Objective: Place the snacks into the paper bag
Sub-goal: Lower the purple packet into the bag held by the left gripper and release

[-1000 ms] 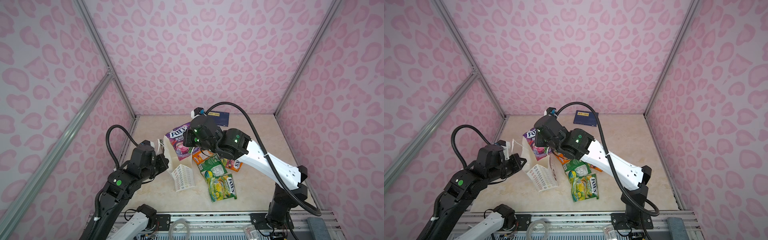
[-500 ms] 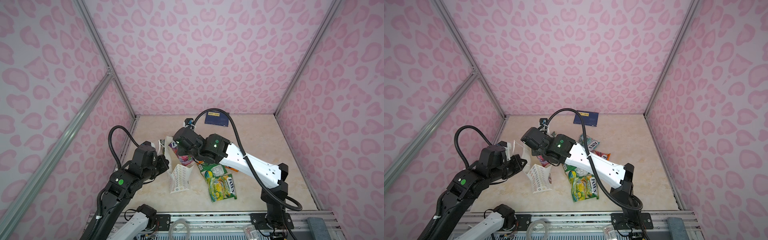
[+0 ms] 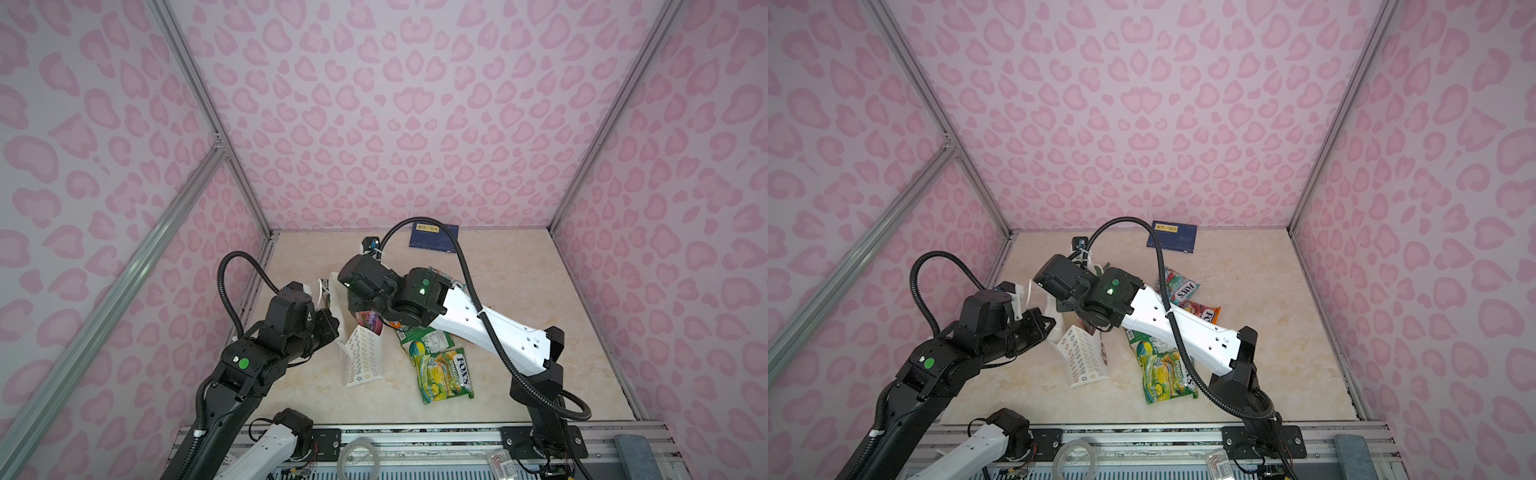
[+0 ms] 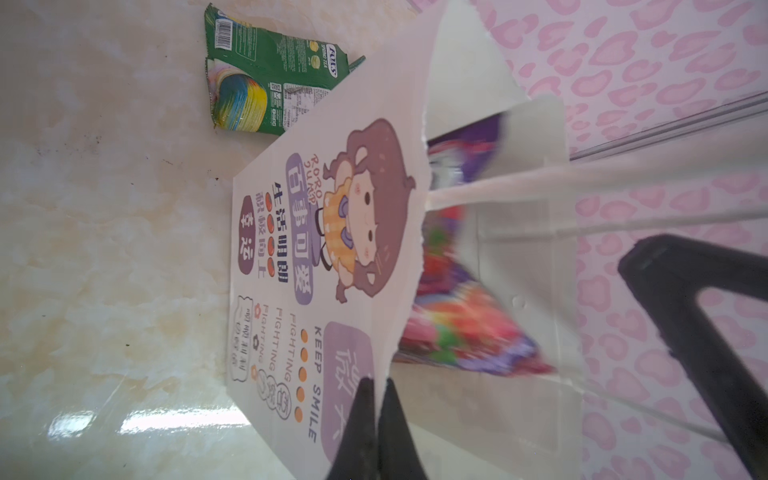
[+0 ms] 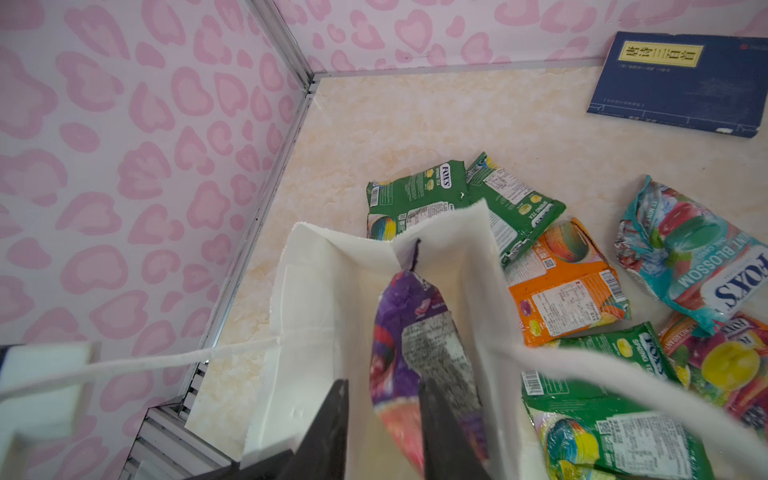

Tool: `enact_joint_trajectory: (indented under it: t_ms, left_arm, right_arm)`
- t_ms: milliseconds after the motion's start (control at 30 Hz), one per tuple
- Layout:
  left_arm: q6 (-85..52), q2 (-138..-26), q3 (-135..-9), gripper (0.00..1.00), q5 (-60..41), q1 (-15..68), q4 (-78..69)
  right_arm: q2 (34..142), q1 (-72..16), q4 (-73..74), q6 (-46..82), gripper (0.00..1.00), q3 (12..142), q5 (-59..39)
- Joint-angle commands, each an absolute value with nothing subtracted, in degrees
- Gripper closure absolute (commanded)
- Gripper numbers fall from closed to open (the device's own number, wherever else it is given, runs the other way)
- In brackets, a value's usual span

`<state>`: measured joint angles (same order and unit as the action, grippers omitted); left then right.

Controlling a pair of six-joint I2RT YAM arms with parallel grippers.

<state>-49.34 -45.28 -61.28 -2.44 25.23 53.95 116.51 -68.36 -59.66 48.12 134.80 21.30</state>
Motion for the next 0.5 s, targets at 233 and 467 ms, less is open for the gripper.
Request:
enact_joint_trajectory:
  t_ms: [233,467]
  left_arm:
    - [-49.0,-45.4,-61.1,0.97,-2.1,25.2,52.9]
    - [-48.3,-45.8,-60.5,0.97,-2.3,25.2,53.1]
  right_arm:
    - [117.1,-68.8,-57.2,39.0,0.44,141.3,16.5]
    - [112.3,-68.8,-54.8,31.8,0.24,142.8,12.1]
